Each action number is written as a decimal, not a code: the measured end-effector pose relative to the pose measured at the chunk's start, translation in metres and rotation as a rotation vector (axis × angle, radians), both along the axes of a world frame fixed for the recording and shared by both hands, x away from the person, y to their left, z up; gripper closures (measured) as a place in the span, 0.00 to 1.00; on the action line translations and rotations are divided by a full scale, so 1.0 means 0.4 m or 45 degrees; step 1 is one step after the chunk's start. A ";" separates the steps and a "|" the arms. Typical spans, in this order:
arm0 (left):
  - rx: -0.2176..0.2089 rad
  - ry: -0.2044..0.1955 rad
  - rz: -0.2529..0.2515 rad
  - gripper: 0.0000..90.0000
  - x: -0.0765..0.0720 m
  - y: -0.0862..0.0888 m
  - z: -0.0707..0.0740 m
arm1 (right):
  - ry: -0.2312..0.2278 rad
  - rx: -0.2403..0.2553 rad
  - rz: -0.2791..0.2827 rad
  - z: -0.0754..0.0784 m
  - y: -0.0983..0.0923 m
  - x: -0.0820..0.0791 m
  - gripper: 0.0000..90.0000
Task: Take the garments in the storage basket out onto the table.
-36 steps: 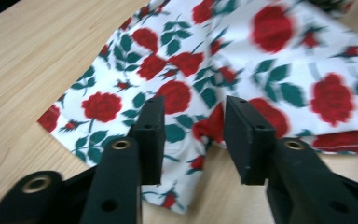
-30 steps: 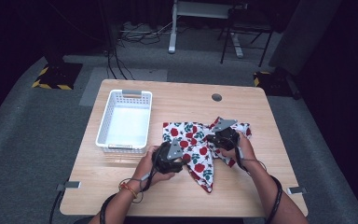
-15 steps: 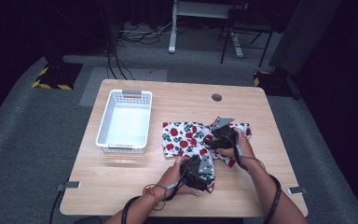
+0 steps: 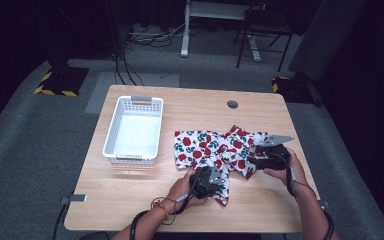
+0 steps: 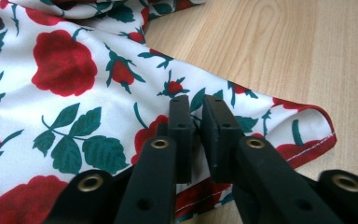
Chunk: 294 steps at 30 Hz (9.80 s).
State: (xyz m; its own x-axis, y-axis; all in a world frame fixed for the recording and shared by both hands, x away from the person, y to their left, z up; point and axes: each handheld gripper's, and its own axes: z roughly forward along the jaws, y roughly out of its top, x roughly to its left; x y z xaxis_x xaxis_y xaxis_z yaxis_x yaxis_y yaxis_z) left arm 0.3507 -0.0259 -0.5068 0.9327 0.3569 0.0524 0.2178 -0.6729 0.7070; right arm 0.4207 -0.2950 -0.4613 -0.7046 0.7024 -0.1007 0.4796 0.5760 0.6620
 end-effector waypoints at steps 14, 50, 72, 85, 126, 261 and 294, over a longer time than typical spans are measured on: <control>-0.089 0.015 -0.051 0.99 -0.022 0.052 0.030 | 0.027 -0.055 -0.073 -0.063 -0.033 0.070 1.00; -0.331 -0.112 0.296 0.99 -0.006 0.293 0.135 | -0.180 -0.022 -0.020 0.052 -0.015 -0.101 0.94; -0.213 -0.106 0.403 0.88 0.027 0.292 0.107 | -0.158 -0.144 -0.020 0.060 0.047 0.040 0.92; -0.160 -0.087 0.100 0.48 -0.022 0.091 0.120 | -0.196 -0.156 -0.101 0.011 0.091 0.088 0.47; -0.138 -0.083 0.155 0.97 0.018 0.148 0.126 | -0.172 -0.120 -0.391 -0.014 -0.053 -0.031 0.95; 0.076 -0.093 0.300 0.46 -0.024 0.249 0.003 | -0.061 -0.150 0.589 -0.084 0.174 -0.239 0.97; 0.031 -0.034 0.301 0.46 -0.013 0.261 -0.001 | -0.063 -0.076 0.277 -0.003 0.350 0.076 0.78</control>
